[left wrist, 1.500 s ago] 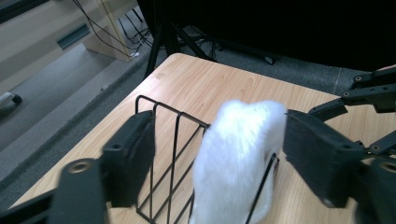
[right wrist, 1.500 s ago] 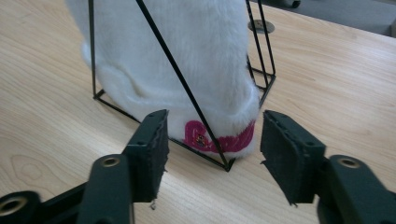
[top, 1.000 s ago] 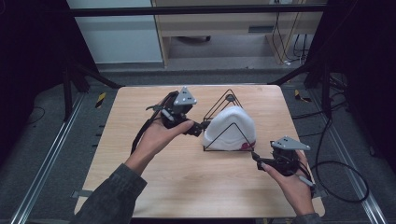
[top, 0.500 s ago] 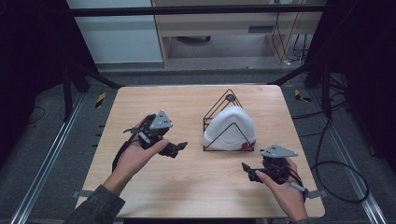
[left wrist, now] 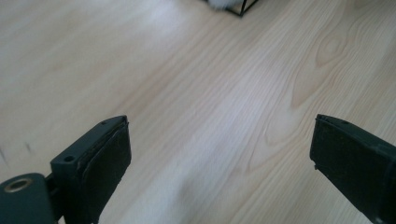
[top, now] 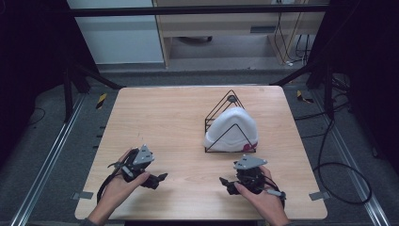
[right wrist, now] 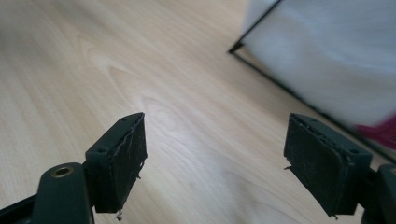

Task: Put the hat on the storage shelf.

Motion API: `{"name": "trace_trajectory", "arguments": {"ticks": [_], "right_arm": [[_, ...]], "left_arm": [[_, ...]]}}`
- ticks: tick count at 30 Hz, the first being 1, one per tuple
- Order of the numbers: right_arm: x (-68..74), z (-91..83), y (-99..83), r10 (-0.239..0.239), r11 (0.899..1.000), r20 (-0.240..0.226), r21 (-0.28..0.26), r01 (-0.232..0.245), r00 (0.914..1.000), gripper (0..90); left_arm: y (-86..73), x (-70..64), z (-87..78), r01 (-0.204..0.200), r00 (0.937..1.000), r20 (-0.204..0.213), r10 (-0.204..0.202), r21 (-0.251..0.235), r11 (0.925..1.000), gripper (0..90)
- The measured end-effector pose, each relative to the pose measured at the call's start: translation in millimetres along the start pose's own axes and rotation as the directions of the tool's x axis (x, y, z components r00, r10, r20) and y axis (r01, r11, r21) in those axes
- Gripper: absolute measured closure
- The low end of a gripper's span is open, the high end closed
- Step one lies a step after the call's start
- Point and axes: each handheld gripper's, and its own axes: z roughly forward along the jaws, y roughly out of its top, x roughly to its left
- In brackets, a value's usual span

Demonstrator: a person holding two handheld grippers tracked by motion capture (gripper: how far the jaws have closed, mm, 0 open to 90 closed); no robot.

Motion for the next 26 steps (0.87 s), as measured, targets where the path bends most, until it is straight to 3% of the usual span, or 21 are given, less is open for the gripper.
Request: {"name": "trace_trajectory", "arguments": {"ticks": [3, 9, 13, 15, 16, 20, 26], "right_arm": [[8.2, 16.2, 2.3, -0.004, 1.0, -0.016, 0.019, 0.004, 0.9999, 20.4], [19.8, 50.3, 4.5, -0.005, 0.997, -0.036, 0.073, 0.007, 0.9993, 19.2], [23.7, 65.4, 3.6, 0.009, 0.995, -0.028, 0.096, -0.006, 0.9996, 17.8], [25.3, 69.9, 2.9, 0.006, 0.997, -0.013, 0.081, -0.005, 0.9999, 16.6], [26.5, 72.9, 3.4, 0.005, 0.998, 0.006, 0.068, -0.006, 1.0, 16.4], [28.0, 76.7, 1.3, 0.008, 0.999, 0.029, 0.035, -0.009, 0.9996, 14.1], [29.2, 77.5, 1.4, 0.018, 0.999, 0.035, 0.03, -0.019, 0.9992, 14.1]], "left_arm": [[-23.4, 10.3, 3.5, 0.078, 0.9968, -0.017, -0.078, -0.009, 0.9969, 5.1], [-48.0, 20.2, 9.7, 0.144, 0.9884, -0.046, -0.145, -0.009, 0.9895, 5.0], [-55.3, 24.8, 15.6, 0.157, 0.983, -0.097, -0.156, 0.0, 0.9876, 5.1], [-57.0, 26.1, 20.6, 0.169, 0.9807, -0.099, -0.169, -0.003, 0.9856, 5.1], [-57.8, 25.3, 24.3, 0.158, 0.9798, -0.125, -0.156, 0.013, 0.9873, 4.0], [-60.7, 26.4, 28.6, 0.198, 0.9753, -0.097, -0.198, -0.016, 0.9801, 2.7], [-60.6, 26.5, 29.5, 0.191, 0.9769, -0.094, -0.192, -0.014, 0.9814, 1.3]]}}
